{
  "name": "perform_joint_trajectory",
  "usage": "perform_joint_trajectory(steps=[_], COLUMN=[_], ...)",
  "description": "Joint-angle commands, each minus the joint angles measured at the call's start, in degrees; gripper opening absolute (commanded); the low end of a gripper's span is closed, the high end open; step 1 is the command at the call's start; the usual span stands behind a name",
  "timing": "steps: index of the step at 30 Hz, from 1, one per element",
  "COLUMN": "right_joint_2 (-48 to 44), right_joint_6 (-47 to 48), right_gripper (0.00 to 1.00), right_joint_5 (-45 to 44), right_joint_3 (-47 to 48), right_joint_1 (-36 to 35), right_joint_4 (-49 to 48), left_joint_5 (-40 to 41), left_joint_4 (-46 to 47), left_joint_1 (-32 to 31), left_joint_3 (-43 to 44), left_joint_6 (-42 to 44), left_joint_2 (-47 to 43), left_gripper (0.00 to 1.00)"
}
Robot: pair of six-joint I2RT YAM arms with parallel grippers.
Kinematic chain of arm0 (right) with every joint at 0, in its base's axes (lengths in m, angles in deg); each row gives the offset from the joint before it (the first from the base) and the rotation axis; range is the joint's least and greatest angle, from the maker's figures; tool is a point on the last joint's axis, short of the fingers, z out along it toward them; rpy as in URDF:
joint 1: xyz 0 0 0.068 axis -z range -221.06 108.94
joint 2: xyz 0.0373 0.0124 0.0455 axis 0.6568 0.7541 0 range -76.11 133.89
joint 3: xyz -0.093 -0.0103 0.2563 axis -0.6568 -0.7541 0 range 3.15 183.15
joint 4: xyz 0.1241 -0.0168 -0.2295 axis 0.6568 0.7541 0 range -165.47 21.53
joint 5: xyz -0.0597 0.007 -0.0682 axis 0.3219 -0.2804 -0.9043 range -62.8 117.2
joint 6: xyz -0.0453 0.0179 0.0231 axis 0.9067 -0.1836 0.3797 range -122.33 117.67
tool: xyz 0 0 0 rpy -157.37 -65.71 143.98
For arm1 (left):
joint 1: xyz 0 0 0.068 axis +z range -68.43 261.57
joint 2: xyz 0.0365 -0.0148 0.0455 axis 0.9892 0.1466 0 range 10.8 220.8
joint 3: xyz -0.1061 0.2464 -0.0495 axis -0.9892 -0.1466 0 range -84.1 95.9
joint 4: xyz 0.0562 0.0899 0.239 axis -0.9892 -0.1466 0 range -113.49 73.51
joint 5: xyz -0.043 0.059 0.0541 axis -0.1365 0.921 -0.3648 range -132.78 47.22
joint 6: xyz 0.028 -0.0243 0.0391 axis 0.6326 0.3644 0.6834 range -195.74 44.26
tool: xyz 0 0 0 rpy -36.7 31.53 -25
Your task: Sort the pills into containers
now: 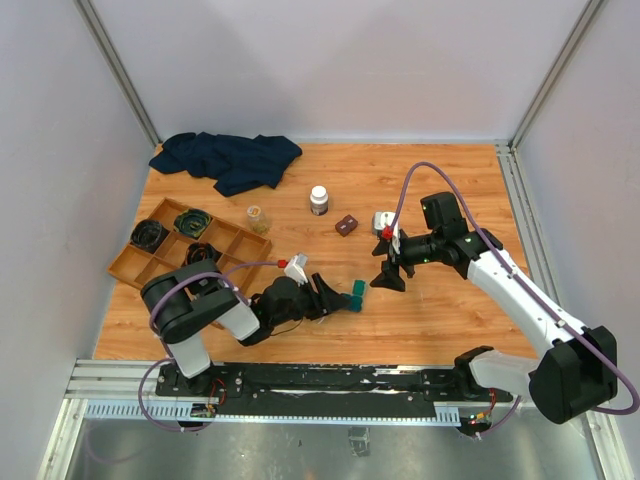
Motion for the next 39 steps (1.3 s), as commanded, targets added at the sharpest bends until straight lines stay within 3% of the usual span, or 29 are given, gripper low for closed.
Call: perform_joint_trajectory(steps=[1,12,18,23,39], right_joint_2=[-0.9,-1.0,-1.1,-1.2,-1.7], right_joint_6=[0.6,0.7,0.7,0.7,0.7], right_gripper=[0.77,0.77,0.77,0.77,0.77], right_joint_5=[0.7,0.8,0.8,0.9,1.1], right_joint_3=[1.8,1.8,1.8,1.8,1.6], right_joint_1=[0.8,1.0,1.1,1.2,1.5], right_joint_4=[1.1,1.1,1.1,1.1,1.1], left_joint_5=[3.0,6.3,8.8,9.0,4.0], left_joint_4=[-8.7,-22.7,-27.9,-31.3,-32.2], left_joint_1=[0.3,0.3,0.3,0.2,-2.3], left_joint_3=[0.6,1.2,3.0,5.8,10.6], left_joint_6=[4.3,11.1,14.8,16.7,17.7], left_joint_2=[-4.1,-16.4,-18.3,-15.9,-9.8], left_gripper=[0.55,0.52,0.16,0.01,0.00])
